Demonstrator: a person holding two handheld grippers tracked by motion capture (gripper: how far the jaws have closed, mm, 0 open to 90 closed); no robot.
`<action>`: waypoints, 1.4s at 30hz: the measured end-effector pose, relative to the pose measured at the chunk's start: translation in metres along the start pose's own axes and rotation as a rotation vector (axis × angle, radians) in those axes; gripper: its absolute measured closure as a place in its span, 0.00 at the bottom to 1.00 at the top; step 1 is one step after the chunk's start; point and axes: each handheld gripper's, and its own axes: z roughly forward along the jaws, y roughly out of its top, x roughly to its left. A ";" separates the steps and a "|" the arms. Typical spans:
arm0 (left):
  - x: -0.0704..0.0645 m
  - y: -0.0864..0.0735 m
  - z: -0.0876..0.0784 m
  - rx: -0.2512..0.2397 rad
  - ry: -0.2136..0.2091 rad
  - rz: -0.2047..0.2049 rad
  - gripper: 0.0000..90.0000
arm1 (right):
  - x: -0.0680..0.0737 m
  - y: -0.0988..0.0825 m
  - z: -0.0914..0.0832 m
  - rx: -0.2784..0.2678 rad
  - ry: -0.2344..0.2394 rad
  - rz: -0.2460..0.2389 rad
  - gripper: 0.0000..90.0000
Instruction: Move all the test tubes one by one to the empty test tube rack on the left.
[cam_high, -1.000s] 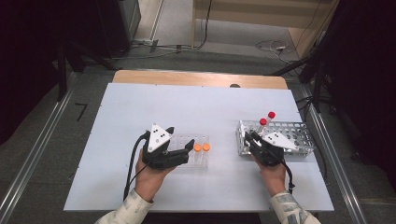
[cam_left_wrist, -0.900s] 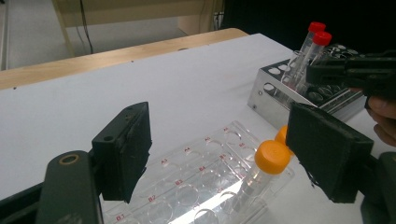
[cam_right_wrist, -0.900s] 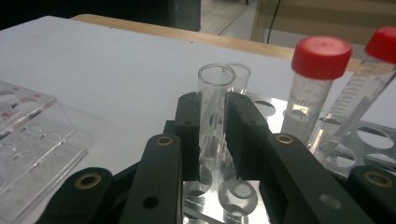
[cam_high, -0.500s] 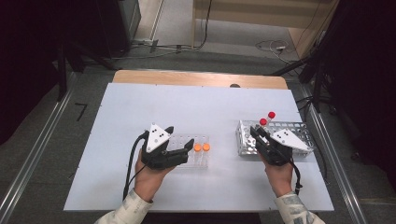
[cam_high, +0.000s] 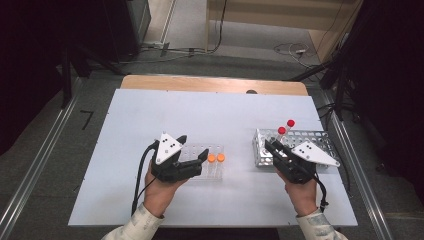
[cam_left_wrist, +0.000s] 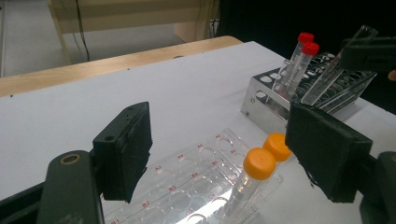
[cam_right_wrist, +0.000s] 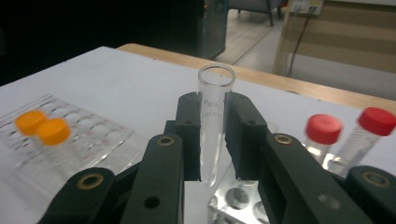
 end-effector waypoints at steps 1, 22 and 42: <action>0.000 0.000 0.000 0.001 -0.002 0.002 0.26 | 0.003 -0.001 0.000 0.007 0.014 -0.005 0.82; -0.033 -0.001 -0.003 0.003 -0.124 0.051 0.34 | 0.066 -0.032 0.013 0.164 0.248 -0.099 0.82; -0.063 -0.023 0.012 0.093 -0.244 0.126 0.71 | 0.093 -0.033 0.012 0.141 0.303 -0.134 0.82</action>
